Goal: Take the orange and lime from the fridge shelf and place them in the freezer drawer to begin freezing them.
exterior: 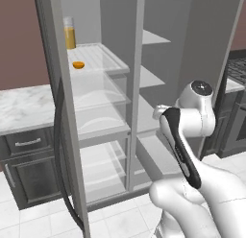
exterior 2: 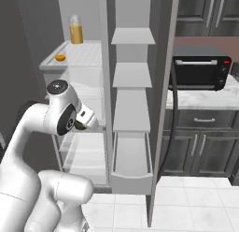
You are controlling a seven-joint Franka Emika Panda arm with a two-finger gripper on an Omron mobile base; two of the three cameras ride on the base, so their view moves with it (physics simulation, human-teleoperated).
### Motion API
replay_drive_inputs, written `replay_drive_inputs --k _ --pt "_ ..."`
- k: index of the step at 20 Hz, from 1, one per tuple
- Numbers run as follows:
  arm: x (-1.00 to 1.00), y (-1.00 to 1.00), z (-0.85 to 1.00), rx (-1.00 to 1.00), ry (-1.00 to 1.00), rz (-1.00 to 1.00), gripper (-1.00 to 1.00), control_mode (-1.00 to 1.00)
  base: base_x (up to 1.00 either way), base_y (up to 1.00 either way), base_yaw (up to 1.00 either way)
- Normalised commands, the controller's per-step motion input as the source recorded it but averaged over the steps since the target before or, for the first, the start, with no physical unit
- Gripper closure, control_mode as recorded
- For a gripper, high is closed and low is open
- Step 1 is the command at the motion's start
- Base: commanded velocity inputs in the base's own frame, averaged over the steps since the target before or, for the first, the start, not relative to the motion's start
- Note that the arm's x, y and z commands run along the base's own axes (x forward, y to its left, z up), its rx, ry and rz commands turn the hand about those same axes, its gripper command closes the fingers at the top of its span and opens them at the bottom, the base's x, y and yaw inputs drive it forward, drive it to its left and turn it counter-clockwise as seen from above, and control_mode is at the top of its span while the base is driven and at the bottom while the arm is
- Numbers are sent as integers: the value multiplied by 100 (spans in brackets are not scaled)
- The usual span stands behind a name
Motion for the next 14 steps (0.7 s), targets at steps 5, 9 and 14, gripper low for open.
replay_drive_inputs --k 5,9,14 --pt "99 -47 -74 2 20 -8 100 -100 0 0 0" --pt "82 -33 -96 0 12 -10 100 -100 0 0 0" --pt "62 -34 -91 1 12 -11 100 -100 0 0 0"
